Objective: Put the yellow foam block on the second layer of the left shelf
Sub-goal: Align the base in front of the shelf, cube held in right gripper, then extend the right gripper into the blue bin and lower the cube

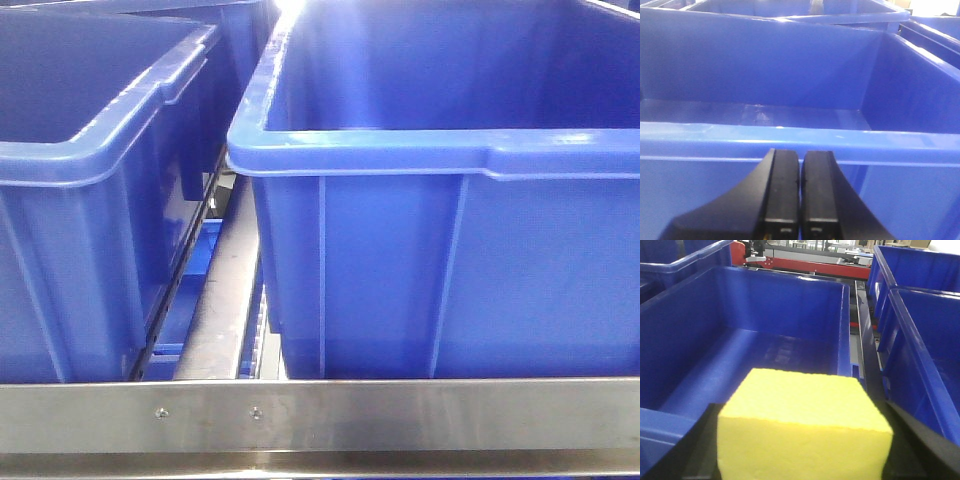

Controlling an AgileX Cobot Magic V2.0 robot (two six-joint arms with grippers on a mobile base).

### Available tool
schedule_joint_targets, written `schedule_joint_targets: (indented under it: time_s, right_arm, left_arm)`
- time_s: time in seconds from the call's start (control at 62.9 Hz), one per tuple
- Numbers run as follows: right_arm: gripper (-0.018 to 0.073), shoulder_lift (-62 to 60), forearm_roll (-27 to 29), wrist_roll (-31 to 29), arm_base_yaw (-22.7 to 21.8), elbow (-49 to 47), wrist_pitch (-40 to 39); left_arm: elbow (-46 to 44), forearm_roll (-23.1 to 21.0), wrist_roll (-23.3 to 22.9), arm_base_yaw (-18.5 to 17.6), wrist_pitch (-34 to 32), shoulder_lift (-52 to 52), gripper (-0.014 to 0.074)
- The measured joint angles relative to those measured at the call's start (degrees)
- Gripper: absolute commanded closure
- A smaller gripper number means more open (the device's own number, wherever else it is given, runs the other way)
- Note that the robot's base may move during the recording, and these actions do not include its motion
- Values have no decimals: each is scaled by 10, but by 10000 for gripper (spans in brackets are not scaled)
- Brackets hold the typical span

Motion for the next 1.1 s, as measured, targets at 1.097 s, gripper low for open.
schedule_joint_targets:
  time_s: [1.097]
  right_arm:
    - [278,866,-1,0,118,-467,51]
  left_arm:
    - [0,0,0,0,0,0,460]
